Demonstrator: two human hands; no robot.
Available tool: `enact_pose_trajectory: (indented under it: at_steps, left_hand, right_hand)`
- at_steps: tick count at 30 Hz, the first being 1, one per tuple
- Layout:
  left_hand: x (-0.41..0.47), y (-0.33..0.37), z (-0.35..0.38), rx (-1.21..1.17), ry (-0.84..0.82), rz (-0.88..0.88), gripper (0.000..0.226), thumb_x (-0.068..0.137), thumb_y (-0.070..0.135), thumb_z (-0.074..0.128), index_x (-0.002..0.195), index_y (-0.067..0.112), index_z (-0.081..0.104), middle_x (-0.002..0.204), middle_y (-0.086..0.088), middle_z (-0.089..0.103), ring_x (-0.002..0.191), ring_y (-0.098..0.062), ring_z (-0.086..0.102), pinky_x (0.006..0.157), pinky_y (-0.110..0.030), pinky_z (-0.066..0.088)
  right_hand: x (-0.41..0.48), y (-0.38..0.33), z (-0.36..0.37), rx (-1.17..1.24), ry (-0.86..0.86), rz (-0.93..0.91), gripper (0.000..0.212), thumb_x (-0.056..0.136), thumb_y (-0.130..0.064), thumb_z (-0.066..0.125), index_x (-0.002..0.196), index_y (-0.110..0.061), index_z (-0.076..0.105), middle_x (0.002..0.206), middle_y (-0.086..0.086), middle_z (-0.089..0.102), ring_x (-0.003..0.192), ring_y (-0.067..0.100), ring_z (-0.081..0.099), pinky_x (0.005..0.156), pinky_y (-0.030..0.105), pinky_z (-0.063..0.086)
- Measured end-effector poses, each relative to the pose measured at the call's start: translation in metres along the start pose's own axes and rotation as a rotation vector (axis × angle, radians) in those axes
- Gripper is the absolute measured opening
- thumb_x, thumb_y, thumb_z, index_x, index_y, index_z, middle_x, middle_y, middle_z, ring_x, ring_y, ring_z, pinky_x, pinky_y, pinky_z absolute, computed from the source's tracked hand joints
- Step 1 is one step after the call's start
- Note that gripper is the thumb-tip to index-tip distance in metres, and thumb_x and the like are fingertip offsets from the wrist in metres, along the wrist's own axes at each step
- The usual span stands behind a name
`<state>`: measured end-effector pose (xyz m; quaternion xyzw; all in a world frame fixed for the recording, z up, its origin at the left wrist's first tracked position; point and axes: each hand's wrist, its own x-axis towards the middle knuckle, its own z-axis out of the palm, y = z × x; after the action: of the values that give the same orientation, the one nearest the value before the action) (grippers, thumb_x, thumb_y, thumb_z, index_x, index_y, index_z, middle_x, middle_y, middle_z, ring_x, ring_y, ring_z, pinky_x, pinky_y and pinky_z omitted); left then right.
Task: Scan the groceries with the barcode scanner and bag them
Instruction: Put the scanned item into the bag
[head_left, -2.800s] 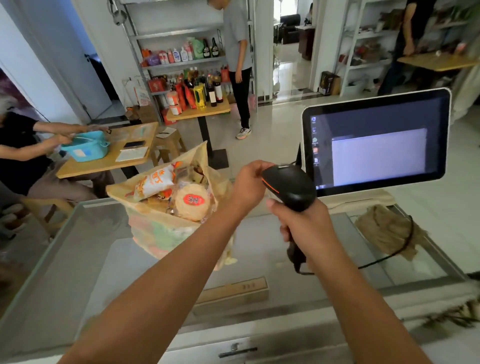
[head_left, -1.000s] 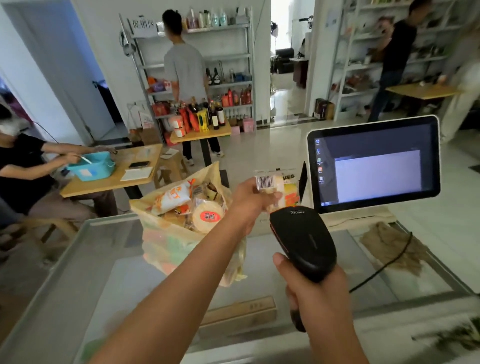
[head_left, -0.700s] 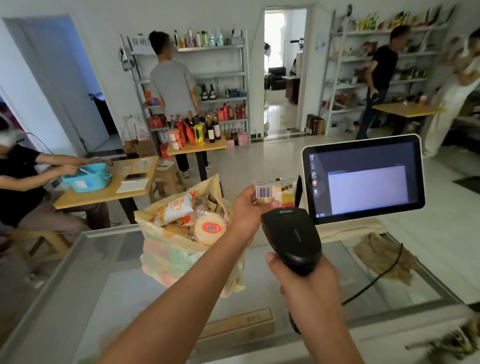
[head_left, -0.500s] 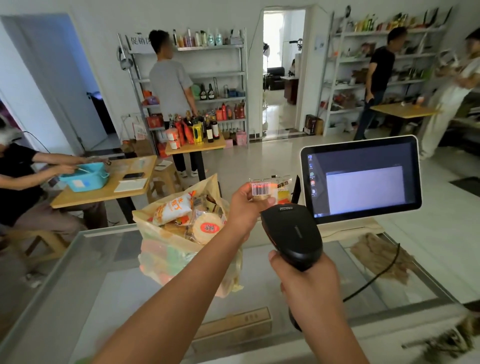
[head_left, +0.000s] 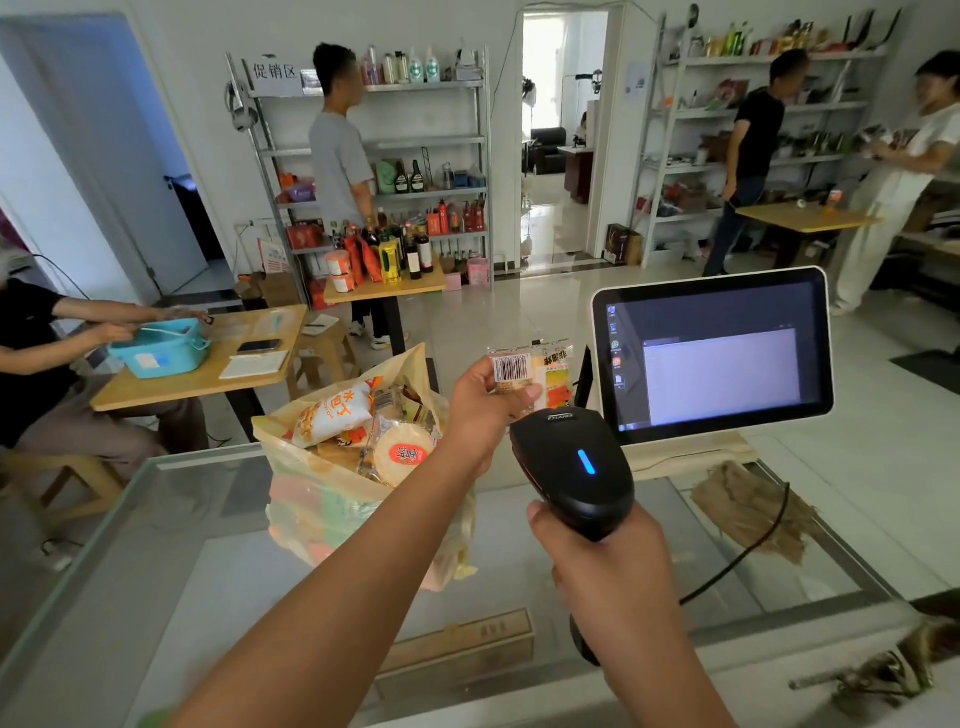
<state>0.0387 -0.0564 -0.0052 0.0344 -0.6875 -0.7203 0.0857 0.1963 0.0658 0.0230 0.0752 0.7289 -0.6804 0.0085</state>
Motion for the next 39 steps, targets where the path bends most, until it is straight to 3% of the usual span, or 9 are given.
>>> enact_pose_trajectory:
  at_steps: [4, 10, 15, 19, 23, 27, 30, 37, 39]
  left_hand:
    - [0.001, 0.001, 0.002, -0.021, -0.005, 0.003, 0.031, 0.085, -0.004, 0.071, 0.108, 0.015, 0.064, 0.098, 0.007, 0.073, 0.093, -0.012, 0.071, 0.075, -0.024, 0.060]
    - [0.005, 0.023, -0.012, 0.005, 0.005, 0.043, 0.027, 0.086, -0.004, 0.070, 0.104, 0.014, 0.063, 0.096, 0.000, 0.074, 0.080, -0.007, 0.073, 0.066, -0.020, 0.057]
    - [0.010, 0.052, -0.047, 0.120, 0.117, 0.155, 0.027, 0.086, -0.001, 0.072, 0.106, 0.012, 0.062, 0.107, -0.014, 0.072, 0.097, -0.031, 0.070, 0.081, -0.044, 0.061]
    - [0.003, 0.060, -0.076, 0.197, 0.199, 0.167, 0.031, 0.086, 0.002, 0.073, 0.115, 0.007, 0.061, 0.107, -0.015, 0.072, 0.098, -0.034, 0.070, 0.083, -0.048, 0.059]
    - [-0.009, 0.062, -0.096, 0.172, 0.285, 0.138, 0.034, 0.087, 0.002, 0.072, 0.117, 0.010, 0.057, 0.105, -0.006, 0.074, 0.095, -0.022, 0.073, 0.079, -0.036, 0.062]
    - [-0.019, 0.060, -0.111, 0.206, 0.334, 0.091, 0.032, 0.089, 0.002, 0.071, 0.116, 0.010, 0.056, 0.098, -0.002, 0.074, 0.076, -0.010, 0.072, 0.063, -0.024, 0.058]
    - [-0.024, 0.055, -0.117, 0.228, 0.373, 0.048, 0.029, 0.088, 0.004, 0.072, 0.114, 0.010, 0.060, 0.100, -0.006, 0.075, 0.078, -0.013, 0.072, 0.066, -0.028, 0.059]
    - [-0.026, 0.041, -0.104, 0.129, 0.403, -0.034, 0.031, 0.087, 0.006, 0.074, 0.114, 0.010, 0.060, 0.098, -0.006, 0.075, 0.087, -0.023, 0.073, 0.078, -0.042, 0.060]
    - [-0.026, 0.031, -0.090, 0.093, 0.369, -0.059, 0.031, 0.087, 0.009, 0.075, 0.114, 0.011, 0.061, 0.104, -0.015, 0.074, 0.091, -0.031, 0.072, 0.084, -0.049, 0.058]
  right_hand:
    - [0.006, -0.004, -0.003, 0.036, -0.008, -0.023, 0.011, 0.080, -0.010, 0.074, 0.083, -0.013, 0.064, 0.057, 0.002, 0.053, 0.060, 0.021, 0.051, 0.067, 0.030, 0.043]
    - [0.030, -0.004, -0.008, 0.080, -0.028, -0.102, 0.015, 0.079, -0.011, 0.075, 0.086, -0.015, 0.062, 0.049, -0.003, 0.050, 0.051, 0.018, 0.048, 0.058, 0.029, 0.039]
    - [0.084, 0.003, 0.001, 0.137, -0.073, -0.122, 0.014, 0.084, -0.011, 0.070, 0.092, -0.006, 0.060, 0.047, 0.000, 0.047, 0.039, 0.015, 0.043, 0.045, 0.029, 0.038]
    - [0.155, 0.048, 0.028, 0.119, -0.120, 0.072, 0.019, 0.085, -0.013, 0.069, 0.098, -0.002, 0.060, 0.056, 0.008, 0.053, 0.041, 0.020, 0.048, 0.045, 0.032, 0.042]
    - [0.202, 0.116, 0.048, -0.151, -0.265, 0.286, 0.030, 0.086, -0.034, 0.070, 0.089, -0.004, 0.064, 0.058, 0.017, 0.067, 0.054, 0.029, 0.062, 0.071, 0.048, 0.057]
    - [0.214, 0.149, 0.054, -0.350, -0.286, 0.296, 0.040, 0.085, -0.045, 0.069, 0.079, -0.005, 0.063, 0.071, 0.020, 0.070, 0.066, 0.032, 0.065, 0.069, 0.037, 0.050]
    - [0.223, 0.170, 0.055, -0.437, -0.283, 0.321, 0.045, 0.081, -0.048, 0.071, 0.083, -0.003, 0.064, 0.078, 0.022, 0.070, 0.073, 0.035, 0.067, 0.063, 0.033, 0.047]
    - [0.234, 0.195, 0.054, -0.454, -0.326, 0.429, 0.046, 0.078, -0.047, 0.075, 0.072, -0.003, 0.061, 0.057, 0.013, 0.061, 0.051, 0.026, 0.057, 0.056, 0.031, 0.045]
    - [0.243, 0.205, 0.055, -0.405, -0.328, 0.444, 0.060, 0.068, -0.053, 0.079, 0.090, 0.000, 0.063, 0.069, 0.018, 0.066, 0.057, 0.028, 0.060, 0.059, 0.034, 0.048]
